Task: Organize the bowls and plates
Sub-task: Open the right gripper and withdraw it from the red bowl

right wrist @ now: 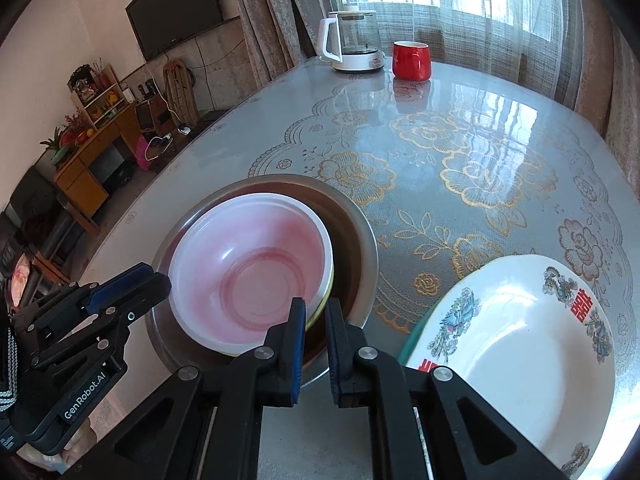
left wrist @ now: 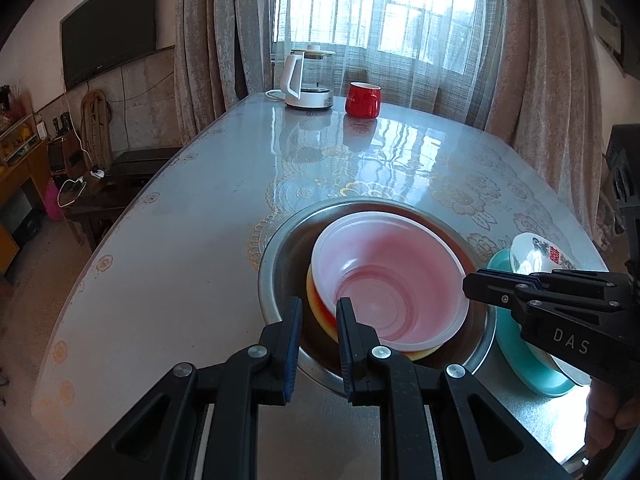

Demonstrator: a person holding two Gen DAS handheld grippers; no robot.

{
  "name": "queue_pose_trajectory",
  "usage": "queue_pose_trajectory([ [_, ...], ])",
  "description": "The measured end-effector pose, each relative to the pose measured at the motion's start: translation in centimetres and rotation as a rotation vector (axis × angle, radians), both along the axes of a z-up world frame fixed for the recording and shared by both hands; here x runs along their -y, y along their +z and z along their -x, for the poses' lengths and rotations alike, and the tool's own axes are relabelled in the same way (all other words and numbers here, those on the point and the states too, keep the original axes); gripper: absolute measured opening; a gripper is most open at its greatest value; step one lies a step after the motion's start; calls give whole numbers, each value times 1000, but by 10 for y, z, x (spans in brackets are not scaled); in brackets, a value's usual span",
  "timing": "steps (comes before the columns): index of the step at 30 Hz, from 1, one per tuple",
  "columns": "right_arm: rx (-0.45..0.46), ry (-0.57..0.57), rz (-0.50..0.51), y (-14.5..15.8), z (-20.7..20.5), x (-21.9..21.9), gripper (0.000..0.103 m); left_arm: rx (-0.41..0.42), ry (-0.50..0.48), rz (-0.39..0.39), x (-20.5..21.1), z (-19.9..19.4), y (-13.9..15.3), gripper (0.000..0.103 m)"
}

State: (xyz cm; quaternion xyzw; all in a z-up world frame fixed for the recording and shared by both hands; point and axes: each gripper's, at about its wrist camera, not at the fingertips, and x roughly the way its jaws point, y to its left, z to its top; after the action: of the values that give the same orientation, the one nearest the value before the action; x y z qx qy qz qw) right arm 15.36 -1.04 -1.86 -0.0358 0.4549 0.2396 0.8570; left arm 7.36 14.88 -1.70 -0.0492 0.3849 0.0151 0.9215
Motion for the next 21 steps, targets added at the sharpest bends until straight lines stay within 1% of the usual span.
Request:
queue_pose_trajectory([
  [3,-5,-2,-10,1,-3,0,7,2,10,8,-4,-1,0,17],
  [7,-36,-21,-71,-1,-5,7,7,7,19,18,-5,-1,-1,17],
  [9,-48,-32,-107,-1,-4,12,9,10,24,28,-6,1,-1,17],
  [11,-40,-44,-124,0,-1,16,10,15,27,33,-4,3,0,17],
  [12,-38,-50,-135,1,1,18,14,20,28,36,-4,5,1,17],
  [15,0,-58,-162,9,10,23,14,35,34,37,-1,10,6,17],
  [18,47,-72,-158,16,21,26,19,50,36,33,2,17,11,17],
  [21,93,-90,-145,20,33,29,20,63,44,13,5,25,14,17],
])
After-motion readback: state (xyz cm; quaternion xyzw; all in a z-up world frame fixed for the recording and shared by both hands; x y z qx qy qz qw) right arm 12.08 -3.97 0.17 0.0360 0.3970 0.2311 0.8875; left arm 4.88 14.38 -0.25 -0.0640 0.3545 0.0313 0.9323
